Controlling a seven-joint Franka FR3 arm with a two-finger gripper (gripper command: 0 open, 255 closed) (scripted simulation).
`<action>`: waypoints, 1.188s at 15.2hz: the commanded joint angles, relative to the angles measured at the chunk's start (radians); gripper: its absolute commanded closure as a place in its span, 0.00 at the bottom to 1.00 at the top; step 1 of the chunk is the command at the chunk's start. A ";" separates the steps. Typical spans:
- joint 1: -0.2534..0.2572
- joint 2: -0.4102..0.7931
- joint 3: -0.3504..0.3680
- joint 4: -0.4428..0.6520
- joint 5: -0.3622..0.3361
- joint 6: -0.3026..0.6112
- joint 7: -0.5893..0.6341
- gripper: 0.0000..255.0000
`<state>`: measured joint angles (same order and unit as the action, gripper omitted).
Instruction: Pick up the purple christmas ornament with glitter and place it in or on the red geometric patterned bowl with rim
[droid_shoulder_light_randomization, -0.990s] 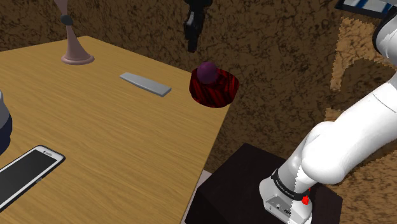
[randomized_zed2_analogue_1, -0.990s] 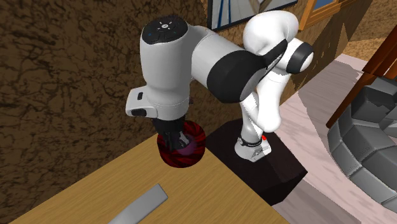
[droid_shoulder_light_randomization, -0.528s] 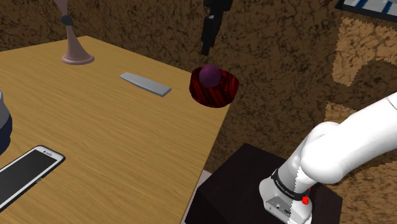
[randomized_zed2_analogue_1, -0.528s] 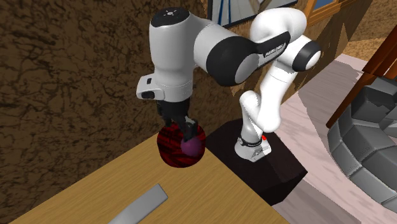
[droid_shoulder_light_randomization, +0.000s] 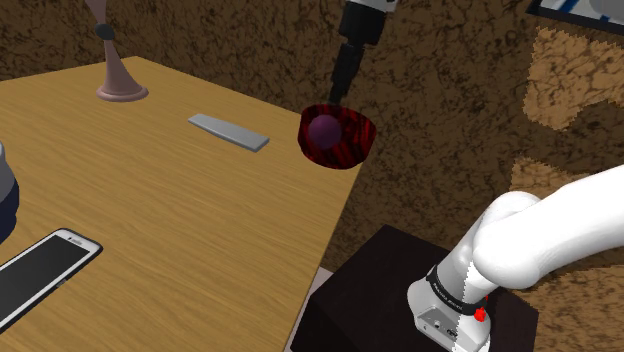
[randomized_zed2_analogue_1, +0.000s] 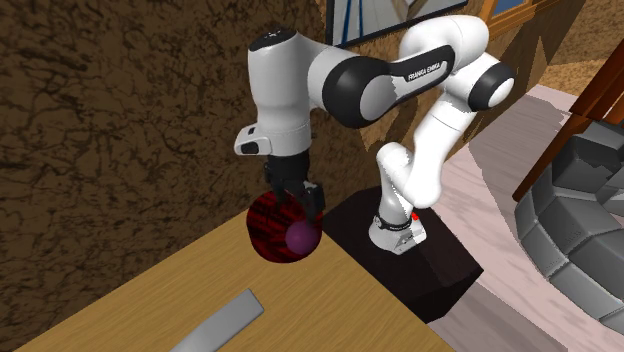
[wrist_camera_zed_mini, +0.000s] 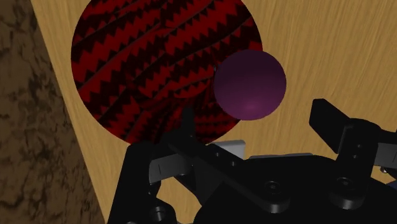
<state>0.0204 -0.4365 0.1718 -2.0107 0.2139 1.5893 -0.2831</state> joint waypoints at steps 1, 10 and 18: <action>0.002 -0.007 0.003 -0.034 0.004 0.027 -0.001 0.00; 0.003 -0.011 0.006 -0.058 0.006 0.048 -0.002 0.00; 0.006 0.002 0.017 -0.050 0.008 0.056 0.010 1.00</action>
<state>0.0269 -0.4423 0.1867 -2.0502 0.2273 1.6470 -0.2754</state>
